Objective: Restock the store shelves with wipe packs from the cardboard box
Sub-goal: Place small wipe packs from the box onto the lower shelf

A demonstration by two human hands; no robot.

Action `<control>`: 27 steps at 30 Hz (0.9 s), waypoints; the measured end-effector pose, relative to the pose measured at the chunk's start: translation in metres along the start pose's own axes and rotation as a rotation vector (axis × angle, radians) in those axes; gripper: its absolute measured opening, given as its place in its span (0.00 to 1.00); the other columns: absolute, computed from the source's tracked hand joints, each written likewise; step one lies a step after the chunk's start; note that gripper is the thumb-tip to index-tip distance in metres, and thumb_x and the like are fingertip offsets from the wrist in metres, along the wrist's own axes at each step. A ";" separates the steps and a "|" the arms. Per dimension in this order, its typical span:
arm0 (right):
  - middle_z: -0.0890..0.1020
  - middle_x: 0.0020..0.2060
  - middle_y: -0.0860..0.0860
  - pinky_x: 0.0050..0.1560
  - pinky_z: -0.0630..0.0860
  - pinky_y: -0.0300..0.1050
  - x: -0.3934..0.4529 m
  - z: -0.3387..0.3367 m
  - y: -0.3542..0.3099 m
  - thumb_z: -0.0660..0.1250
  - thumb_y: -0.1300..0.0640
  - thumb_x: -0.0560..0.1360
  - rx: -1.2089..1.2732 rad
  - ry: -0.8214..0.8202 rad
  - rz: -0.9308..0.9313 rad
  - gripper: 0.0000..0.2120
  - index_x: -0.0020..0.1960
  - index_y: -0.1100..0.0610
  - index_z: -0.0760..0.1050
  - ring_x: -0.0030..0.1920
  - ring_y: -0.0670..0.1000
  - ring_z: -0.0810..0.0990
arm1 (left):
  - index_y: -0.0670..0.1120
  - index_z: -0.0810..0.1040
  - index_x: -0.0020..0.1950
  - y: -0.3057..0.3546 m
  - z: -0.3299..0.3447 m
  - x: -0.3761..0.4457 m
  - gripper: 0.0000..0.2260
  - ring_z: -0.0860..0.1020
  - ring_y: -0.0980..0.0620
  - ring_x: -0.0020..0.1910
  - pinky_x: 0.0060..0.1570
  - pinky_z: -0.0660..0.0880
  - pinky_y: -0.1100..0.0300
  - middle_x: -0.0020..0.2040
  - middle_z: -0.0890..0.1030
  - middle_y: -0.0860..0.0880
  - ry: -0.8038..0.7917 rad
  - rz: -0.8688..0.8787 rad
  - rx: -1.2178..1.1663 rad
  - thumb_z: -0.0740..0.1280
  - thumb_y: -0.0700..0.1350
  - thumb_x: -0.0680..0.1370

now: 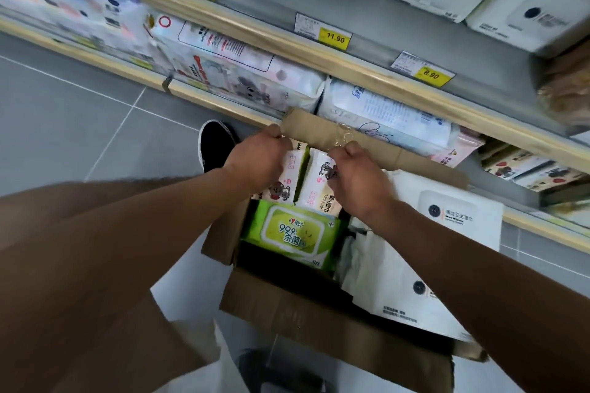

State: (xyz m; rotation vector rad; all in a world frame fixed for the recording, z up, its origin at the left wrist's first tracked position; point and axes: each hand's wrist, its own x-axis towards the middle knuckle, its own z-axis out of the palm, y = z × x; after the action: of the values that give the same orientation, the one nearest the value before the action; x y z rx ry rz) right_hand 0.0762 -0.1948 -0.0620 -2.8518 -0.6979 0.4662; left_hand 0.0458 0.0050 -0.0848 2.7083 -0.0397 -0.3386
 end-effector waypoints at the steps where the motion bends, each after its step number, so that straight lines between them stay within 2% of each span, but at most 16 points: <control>1: 0.73 0.60 0.56 0.58 0.73 0.52 -0.003 -0.003 0.001 0.64 0.59 0.75 0.018 0.013 -0.004 0.18 0.65 0.57 0.71 0.62 0.59 0.71 | 0.47 0.78 0.59 0.002 -0.005 -0.005 0.17 0.76 0.41 0.55 0.51 0.75 0.46 0.57 0.75 0.45 0.005 0.009 -0.039 0.65 0.40 0.70; 3: 0.78 0.56 0.56 0.55 0.75 0.51 -0.012 -0.009 0.001 0.63 0.60 0.75 0.021 0.032 -0.018 0.15 0.61 0.56 0.74 0.58 0.60 0.75 | 0.48 0.80 0.57 0.010 -0.020 -0.016 0.18 0.78 0.42 0.52 0.49 0.75 0.48 0.53 0.79 0.45 0.000 0.046 -0.058 0.64 0.44 0.68; 6: 0.81 0.52 0.56 0.53 0.74 0.49 -0.029 -0.026 0.002 0.65 0.60 0.72 -0.014 0.096 -0.063 0.14 0.57 0.54 0.77 0.54 0.60 0.78 | 0.47 0.81 0.56 0.025 -0.042 -0.036 0.25 0.80 0.43 0.50 0.48 0.76 0.49 0.51 0.83 0.45 0.066 0.071 -0.078 0.59 0.55 0.64; 9: 0.81 0.50 0.57 0.51 0.75 0.50 -0.052 -0.050 0.006 0.64 0.62 0.70 0.059 0.194 -0.078 0.16 0.57 0.55 0.77 0.52 0.61 0.79 | 0.44 0.82 0.53 0.043 -0.057 -0.052 0.19 0.80 0.42 0.46 0.44 0.77 0.49 0.47 0.83 0.43 0.203 0.148 -0.082 0.60 0.47 0.67; 12: 0.80 0.49 0.56 0.48 0.76 0.50 -0.071 -0.077 0.019 0.63 0.62 0.69 0.065 0.275 -0.054 0.15 0.55 0.55 0.77 0.52 0.61 0.78 | 0.45 0.82 0.52 0.065 -0.073 -0.060 0.15 0.81 0.42 0.45 0.44 0.77 0.49 0.46 0.84 0.44 0.312 0.154 -0.075 0.63 0.44 0.67; 15: 0.80 0.49 0.54 0.44 0.76 0.49 -0.094 -0.106 0.039 0.63 0.61 0.70 0.048 0.359 -0.002 0.13 0.53 0.54 0.77 0.49 0.60 0.79 | 0.47 0.81 0.51 0.102 -0.088 -0.061 0.11 0.80 0.44 0.41 0.41 0.77 0.51 0.43 0.83 0.46 0.362 0.161 -0.055 0.67 0.40 0.69; 17: 0.81 0.50 0.54 0.45 0.78 0.50 -0.111 -0.123 0.058 0.63 0.60 0.70 0.041 0.427 0.044 0.13 0.54 0.53 0.77 0.49 0.60 0.80 | 0.49 0.80 0.50 0.131 -0.095 -0.059 0.11 0.80 0.48 0.37 0.40 0.77 0.54 0.43 0.83 0.49 0.374 0.181 -0.044 0.67 0.39 0.70; 18: 0.81 0.51 0.55 0.46 0.78 0.51 -0.121 -0.129 0.068 0.64 0.60 0.70 0.038 0.458 0.057 0.13 0.55 0.54 0.77 0.51 0.60 0.79 | 0.49 0.80 0.50 0.146 -0.097 -0.058 0.10 0.80 0.48 0.37 0.40 0.77 0.55 0.44 0.83 0.49 0.379 0.196 -0.041 0.67 0.39 0.70; 20: 0.81 0.51 0.55 0.46 0.78 0.53 -0.140 -0.141 0.091 0.65 0.59 0.71 0.029 0.510 0.071 0.13 0.56 0.55 0.76 0.51 0.61 0.79 | 0.48 0.80 0.51 0.177 -0.096 -0.051 0.11 0.80 0.46 0.45 0.45 0.77 0.55 0.47 0.83 0.48 0.392 0.243 -0.031 0.68 0.39 0.70; 23: 0.80 0.47 0.56 0.42 0.77 0.51 -0.166 -0.153 0.126 0.65 0.60 0.71 0.002 0.552 0.101 0.09 0.51 0.56 0.76 0.48 0.61 0.78 | 0.49 0.80 0.54 0.220 -0.091 -0.038 0.12 0.79 0.46 0.51 0.51 0.75 0.54 0.51 0.83 0.49 0.394 0.282 -0.026 0.68 0.40 0.71; 27: 0.79 0.46 0.56 0.41 0.77 0.53 -0.202 -0.160 0.188 0.65 0.61 0.69 0.003 0.591 0.197 0.08 0.48 0.56 0.75 0.48 0.61 0.78 | 0.48 0.80 0.52 0.283 -0.071 -0.019 0.11 0.78 0.47 0.50 0.46 0.71 0.59 0.50 0.83 0.50 0.391 0.384 -0.016 0.68 0.40 0.71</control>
State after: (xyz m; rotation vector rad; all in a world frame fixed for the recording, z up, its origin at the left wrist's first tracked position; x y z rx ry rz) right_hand 0.0397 -0.4692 0.0966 -2.8340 -0.3052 -0.3501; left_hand 0.0506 -0.2245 0.0956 2.6248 -0.4333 0.3005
